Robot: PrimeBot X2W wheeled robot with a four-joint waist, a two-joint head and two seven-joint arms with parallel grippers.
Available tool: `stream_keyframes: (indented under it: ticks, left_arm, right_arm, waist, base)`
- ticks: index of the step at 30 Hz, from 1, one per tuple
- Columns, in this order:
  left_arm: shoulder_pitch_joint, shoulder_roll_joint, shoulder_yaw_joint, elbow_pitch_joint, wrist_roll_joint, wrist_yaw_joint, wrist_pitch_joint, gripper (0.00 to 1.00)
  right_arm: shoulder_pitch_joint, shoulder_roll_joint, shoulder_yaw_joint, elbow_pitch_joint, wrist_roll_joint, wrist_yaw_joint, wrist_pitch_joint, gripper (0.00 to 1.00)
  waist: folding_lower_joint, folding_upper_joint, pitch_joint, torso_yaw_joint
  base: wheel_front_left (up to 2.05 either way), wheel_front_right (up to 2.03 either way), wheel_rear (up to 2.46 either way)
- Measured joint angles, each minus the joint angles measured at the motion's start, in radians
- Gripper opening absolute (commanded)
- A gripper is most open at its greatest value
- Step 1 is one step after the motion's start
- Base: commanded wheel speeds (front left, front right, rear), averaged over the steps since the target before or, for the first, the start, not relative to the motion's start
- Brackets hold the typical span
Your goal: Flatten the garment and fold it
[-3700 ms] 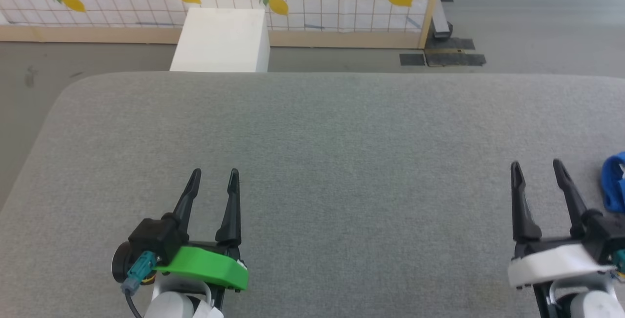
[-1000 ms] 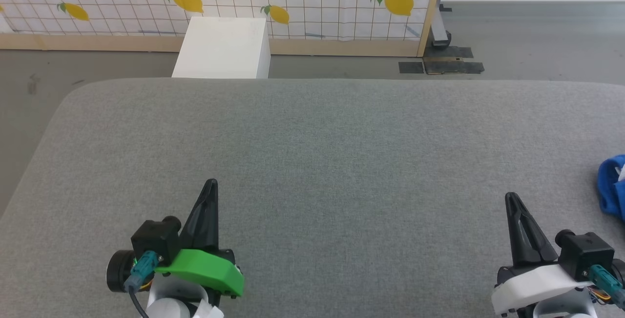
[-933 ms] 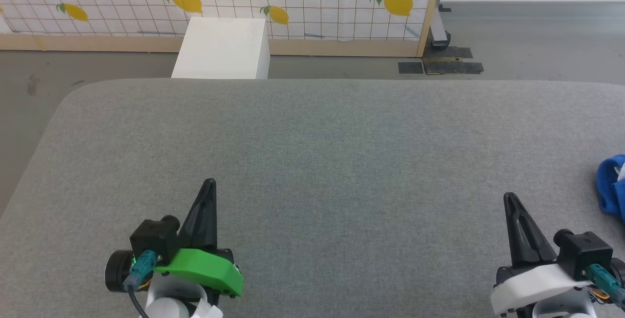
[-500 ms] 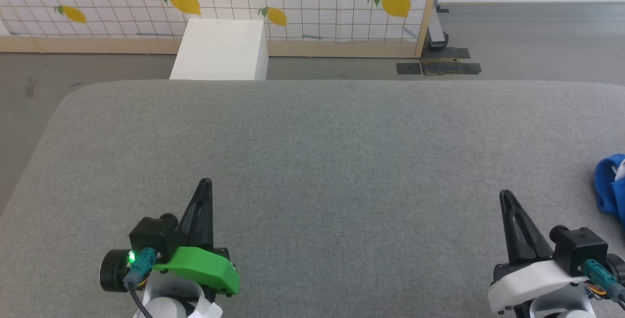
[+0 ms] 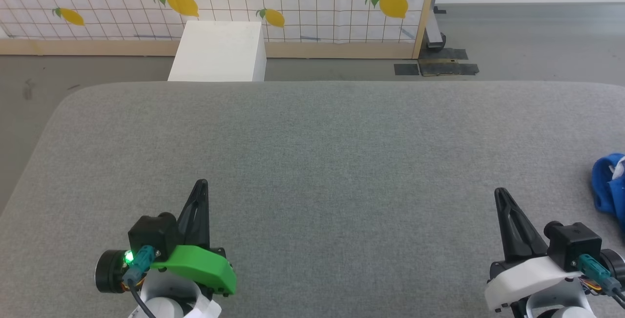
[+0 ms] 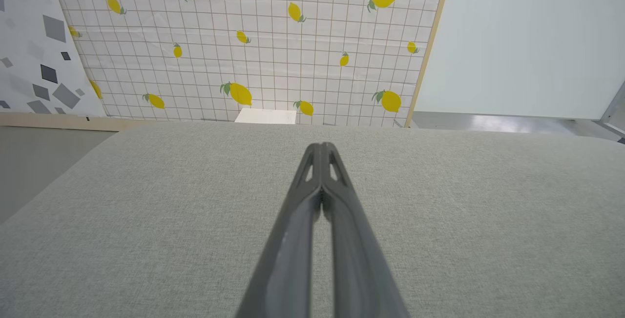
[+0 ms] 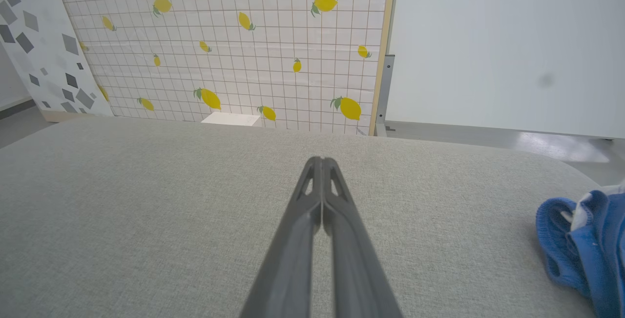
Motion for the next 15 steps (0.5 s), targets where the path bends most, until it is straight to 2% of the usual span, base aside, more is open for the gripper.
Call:
stream_keyframes:
  ticks: [15]
  left_arm:
    - [0.009,0.000,0.018,-0.014,0.042,0.010,0.028,0.00]
  right_arm:
    - [-0.002,0.000,0.012,-0.007,-0.011,0.000,0.027,0.00]
  waist:
    - [0.0001,0.0000,-0.004,-0.006]
  base:
    - [0.00,0.00,0.00]
